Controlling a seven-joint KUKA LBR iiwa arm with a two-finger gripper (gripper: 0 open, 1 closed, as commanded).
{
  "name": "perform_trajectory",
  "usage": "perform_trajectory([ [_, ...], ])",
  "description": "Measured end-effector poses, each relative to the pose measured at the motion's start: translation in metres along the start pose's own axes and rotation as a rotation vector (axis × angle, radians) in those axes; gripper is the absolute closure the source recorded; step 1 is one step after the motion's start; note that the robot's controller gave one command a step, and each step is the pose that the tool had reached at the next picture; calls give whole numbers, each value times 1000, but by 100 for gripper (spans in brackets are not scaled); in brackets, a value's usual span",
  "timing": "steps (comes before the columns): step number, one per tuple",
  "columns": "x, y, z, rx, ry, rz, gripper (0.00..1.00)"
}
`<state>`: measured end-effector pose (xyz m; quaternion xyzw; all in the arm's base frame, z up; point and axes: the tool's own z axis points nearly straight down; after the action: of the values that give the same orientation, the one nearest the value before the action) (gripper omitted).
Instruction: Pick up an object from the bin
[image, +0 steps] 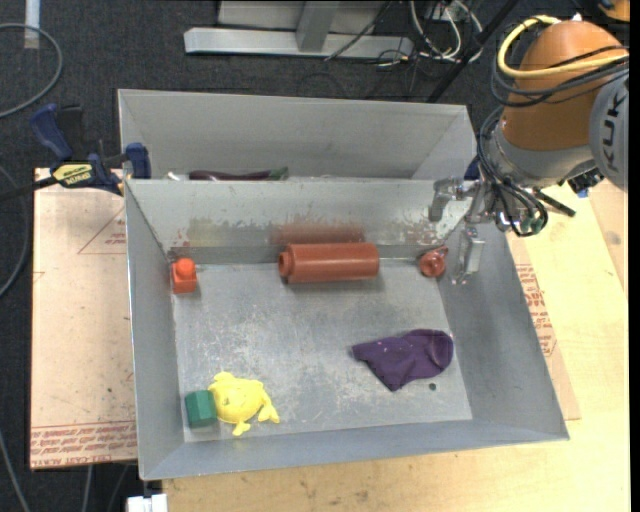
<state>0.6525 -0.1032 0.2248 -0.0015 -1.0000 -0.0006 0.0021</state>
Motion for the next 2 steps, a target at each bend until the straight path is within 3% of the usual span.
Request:
perform_trajectory([
  [1,-1,0,-6,1,-7,-2,0],
  [2,2,-4,29,1,-11,-101,0],
])
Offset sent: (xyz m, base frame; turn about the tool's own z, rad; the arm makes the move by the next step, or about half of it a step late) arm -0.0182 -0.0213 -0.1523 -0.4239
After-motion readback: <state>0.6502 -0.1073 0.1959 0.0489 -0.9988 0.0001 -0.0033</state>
